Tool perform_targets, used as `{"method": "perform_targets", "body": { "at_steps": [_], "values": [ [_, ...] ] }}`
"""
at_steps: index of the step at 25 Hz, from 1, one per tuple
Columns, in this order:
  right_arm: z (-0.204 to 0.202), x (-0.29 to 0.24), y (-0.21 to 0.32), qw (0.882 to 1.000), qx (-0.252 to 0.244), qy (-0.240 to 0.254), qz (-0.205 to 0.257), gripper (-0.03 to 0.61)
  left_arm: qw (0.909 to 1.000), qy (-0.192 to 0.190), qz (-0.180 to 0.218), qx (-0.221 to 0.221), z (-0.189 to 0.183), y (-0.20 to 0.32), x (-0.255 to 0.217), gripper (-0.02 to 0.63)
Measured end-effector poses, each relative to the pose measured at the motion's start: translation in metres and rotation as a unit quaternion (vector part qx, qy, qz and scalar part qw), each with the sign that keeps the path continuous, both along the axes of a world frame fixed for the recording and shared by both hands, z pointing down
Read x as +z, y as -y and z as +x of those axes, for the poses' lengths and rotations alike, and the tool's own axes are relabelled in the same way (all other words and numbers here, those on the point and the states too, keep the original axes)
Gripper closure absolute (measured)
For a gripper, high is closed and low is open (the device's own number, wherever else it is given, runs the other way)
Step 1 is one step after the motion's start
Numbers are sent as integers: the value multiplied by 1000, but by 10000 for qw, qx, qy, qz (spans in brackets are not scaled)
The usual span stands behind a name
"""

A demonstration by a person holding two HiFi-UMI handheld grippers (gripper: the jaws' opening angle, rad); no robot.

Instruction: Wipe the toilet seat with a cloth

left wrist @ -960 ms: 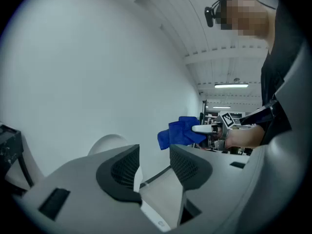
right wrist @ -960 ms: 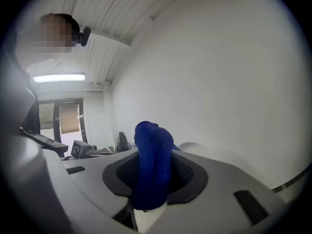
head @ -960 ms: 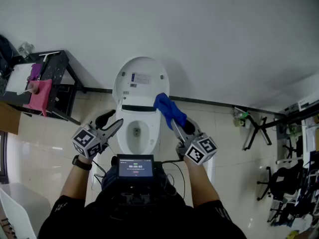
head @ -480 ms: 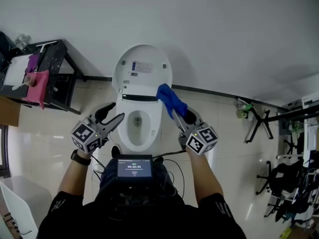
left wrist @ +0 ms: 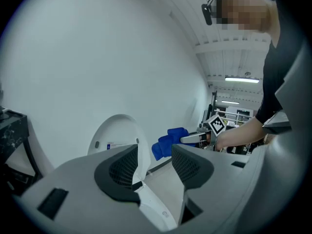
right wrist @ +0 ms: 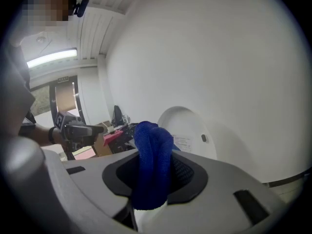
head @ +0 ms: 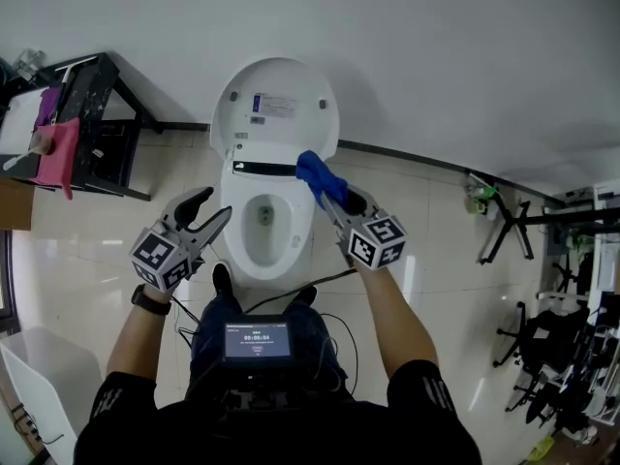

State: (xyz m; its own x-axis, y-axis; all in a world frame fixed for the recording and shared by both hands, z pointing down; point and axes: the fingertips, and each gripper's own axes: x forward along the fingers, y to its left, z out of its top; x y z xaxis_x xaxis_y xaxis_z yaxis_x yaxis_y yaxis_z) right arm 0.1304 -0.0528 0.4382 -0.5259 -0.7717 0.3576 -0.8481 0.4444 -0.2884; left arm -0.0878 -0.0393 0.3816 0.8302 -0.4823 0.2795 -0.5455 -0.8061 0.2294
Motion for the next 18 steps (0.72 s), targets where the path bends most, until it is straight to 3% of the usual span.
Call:
{"method": "perform_targets", "body": {
  "at_steps": [10,18],
  "values": [
    [-10,171,26,9909,-640,-872,-797,448,9990,249,-346,109,11,7,93,402],
    [-5,300,47,9710,-873,-1887,-1179,448,9980,240,-592,-24,21,11,153,402]
  ]
}}
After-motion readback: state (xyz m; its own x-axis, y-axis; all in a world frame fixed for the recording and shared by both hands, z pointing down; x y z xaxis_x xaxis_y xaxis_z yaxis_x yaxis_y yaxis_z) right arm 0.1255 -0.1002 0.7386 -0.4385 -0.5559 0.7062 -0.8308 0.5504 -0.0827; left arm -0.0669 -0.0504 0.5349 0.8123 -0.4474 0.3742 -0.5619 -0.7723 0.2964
